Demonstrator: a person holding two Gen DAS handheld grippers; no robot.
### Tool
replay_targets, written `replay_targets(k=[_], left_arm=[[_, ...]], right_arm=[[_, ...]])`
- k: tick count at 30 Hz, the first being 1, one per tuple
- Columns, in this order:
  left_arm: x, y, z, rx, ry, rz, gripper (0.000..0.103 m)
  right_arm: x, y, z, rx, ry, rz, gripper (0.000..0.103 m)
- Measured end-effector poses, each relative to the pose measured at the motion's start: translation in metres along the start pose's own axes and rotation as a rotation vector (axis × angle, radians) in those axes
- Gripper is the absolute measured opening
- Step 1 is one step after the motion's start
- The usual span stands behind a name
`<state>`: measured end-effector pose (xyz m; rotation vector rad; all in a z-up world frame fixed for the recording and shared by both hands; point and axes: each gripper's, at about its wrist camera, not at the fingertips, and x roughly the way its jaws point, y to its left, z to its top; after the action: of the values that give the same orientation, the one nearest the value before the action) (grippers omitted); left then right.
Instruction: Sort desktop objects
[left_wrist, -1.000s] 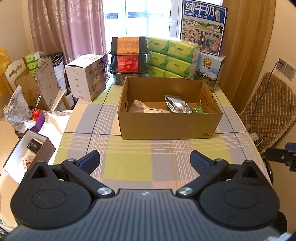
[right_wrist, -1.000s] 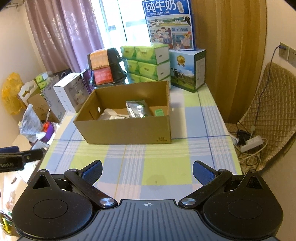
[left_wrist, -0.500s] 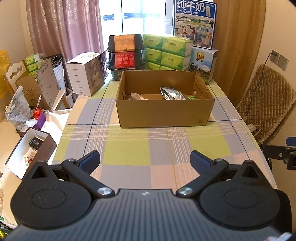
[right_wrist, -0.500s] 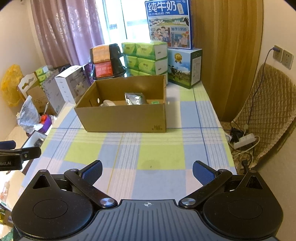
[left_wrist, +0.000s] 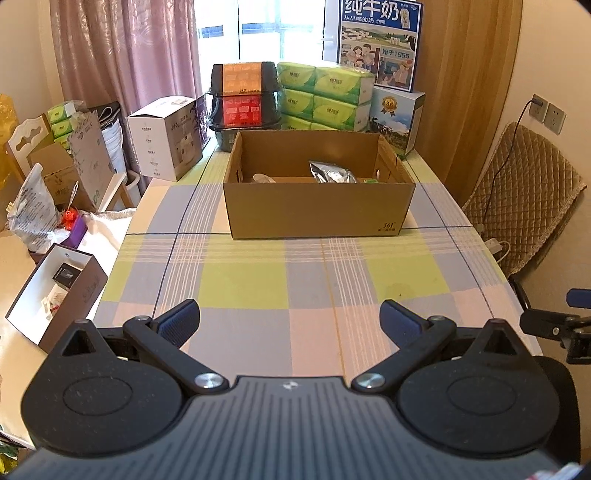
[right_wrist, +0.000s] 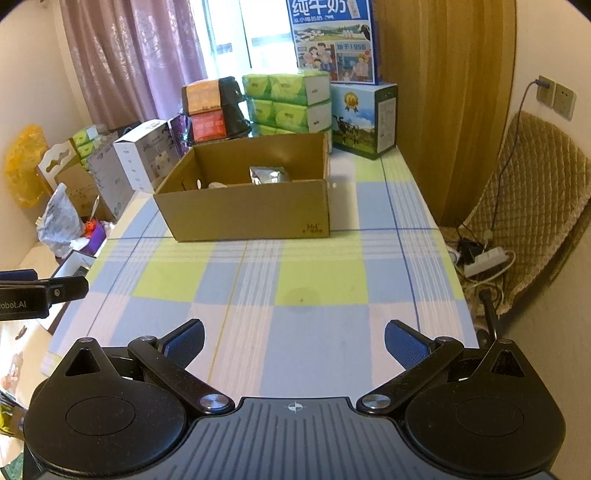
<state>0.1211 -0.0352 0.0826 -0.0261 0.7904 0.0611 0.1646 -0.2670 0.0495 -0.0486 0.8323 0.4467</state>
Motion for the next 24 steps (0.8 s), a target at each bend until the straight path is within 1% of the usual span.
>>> replay_targets(k=[24], left_arm=[[0.0089,-0.0011,-0.0075,-0.018,0.020,0.003,0.102]], right_arm=[[0.0058,0.0003,-0.0010,0.001,0.004,0.004,0.101]])
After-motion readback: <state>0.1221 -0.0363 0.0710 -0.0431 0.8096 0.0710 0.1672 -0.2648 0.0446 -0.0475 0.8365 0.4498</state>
